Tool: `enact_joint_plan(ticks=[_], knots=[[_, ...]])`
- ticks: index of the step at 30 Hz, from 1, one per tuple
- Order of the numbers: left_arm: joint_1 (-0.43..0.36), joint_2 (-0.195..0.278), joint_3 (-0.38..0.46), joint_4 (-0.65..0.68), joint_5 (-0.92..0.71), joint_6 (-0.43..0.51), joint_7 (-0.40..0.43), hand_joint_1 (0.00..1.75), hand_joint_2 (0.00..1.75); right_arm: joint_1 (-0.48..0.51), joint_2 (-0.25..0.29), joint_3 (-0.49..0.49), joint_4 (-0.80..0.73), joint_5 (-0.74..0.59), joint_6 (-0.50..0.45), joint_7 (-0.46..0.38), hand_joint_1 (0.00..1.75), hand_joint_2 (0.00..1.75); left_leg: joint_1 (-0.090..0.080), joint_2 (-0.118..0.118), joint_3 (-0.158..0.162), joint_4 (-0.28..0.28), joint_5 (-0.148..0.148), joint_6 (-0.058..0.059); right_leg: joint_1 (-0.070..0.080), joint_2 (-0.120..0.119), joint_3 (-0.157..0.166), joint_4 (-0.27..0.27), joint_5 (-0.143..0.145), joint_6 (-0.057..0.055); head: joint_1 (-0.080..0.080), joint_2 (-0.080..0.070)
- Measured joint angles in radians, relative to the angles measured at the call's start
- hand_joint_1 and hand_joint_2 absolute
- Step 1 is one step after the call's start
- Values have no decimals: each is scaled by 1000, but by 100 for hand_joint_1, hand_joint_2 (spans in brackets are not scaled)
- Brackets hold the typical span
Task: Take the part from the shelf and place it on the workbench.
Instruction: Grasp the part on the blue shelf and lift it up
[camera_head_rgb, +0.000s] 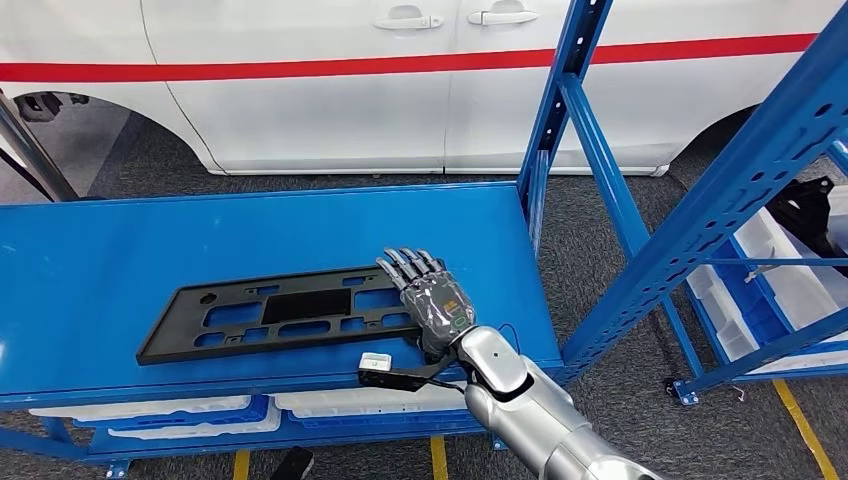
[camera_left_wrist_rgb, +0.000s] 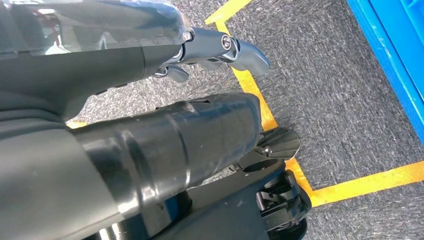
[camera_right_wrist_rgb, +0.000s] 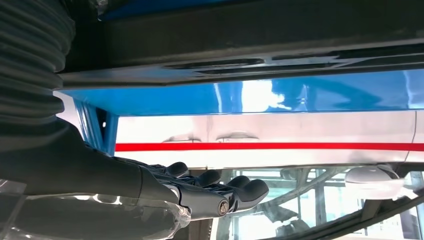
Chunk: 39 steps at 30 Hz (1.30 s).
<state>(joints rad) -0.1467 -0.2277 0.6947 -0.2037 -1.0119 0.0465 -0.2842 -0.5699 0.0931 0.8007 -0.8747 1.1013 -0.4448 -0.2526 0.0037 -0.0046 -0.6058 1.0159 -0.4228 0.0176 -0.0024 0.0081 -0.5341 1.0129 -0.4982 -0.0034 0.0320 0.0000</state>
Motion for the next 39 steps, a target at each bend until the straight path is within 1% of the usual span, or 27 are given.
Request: enact_joint_plan(ticks=[5, 6, 7, 9, 10, 11, 12, 20, 27, 39], knots=[[0, 0, 0, 0, 0, 0, 0, 0, 0, -3, 0, 0, 12, 11, -6, 12, 0, 175, 0, 0, 0, 0, 0, 0, 0, 0, 0, 0, 0, 0, 0, 0], [0, 0, 0, 0, 0, 0, 0, 0, 0, -3, 0, 0, 15, 18, -8, 23, 10, 175, 0, 0, 0, 0, 0, 0, 0, 0, 0, 0, 0, 0, 0, 0], [0, 0, 0, 0, 0, 0, 0, 0, 0, -4, 0, 0, 19, 26, -12, 35, 45, 175, 0, 0, 0, 0, 0, 0, 0, 0, 0, 0, 0, 0, 0, 0], [0, 0, 0, 0, 0, -1, 0, 0, 0, -7, 0, 0, 27, 42, -23, 57, 130, 175, 0, 0, 0, 0, 0, 0, 0, 0, 0, 0, 0, 0, 0, 0], [0, 0, 0, 0, 0, -1, -1, 0, 0, -8, 0, 0, 32, 48, -28, 64, 164, 175, 0, 0, 0, 0, 0, 0, 0, 0, 0, 0, 0, 0, 0, 0], [0, 0, 0, 0, 0, -1, -1, 0, 0, -8, 0, 0, 36, 53, -30, 69, 172, 175, 0, 0, 0, 0, 0, 0, 0, 0, 0, 0, 0, 0, 0, 0], [0, 0, 0, 0, 1, 0, -1, 0, 0, -9, 0, 0, 41, 56, -30, 73, 175, 175, 0, 0, 0, 0, 0, 0, 0, 0, 0, 0, 0, 0, 0, 0], [0, 2, 0, 0, 3, 1, -3, 0, 0, -14, 0, -1, 73, 64, -24, 82, 175, 175, 0, 0, 0, 0, 0, 0, 0, 0, 0, 0, 0, 0, 0, 0], [1, 2, 1, 0, 7, 1, -9, 0, 0, -14, -1, -2, 76, 70, -61, 76, 175, 175, 0, 0, 0, 0, 0, 0, 0, 0, 0, 0, 0, 0, 0, 0], [1, 3, 2, 0, 9, 1, -10, 0, 0, -13, -1, -6, 75, 77, -78, 69, 175, 175, 0, 0, 2, 0, 0, 0, 0, 0, 2, 0, 0, 0, 0, 0]])
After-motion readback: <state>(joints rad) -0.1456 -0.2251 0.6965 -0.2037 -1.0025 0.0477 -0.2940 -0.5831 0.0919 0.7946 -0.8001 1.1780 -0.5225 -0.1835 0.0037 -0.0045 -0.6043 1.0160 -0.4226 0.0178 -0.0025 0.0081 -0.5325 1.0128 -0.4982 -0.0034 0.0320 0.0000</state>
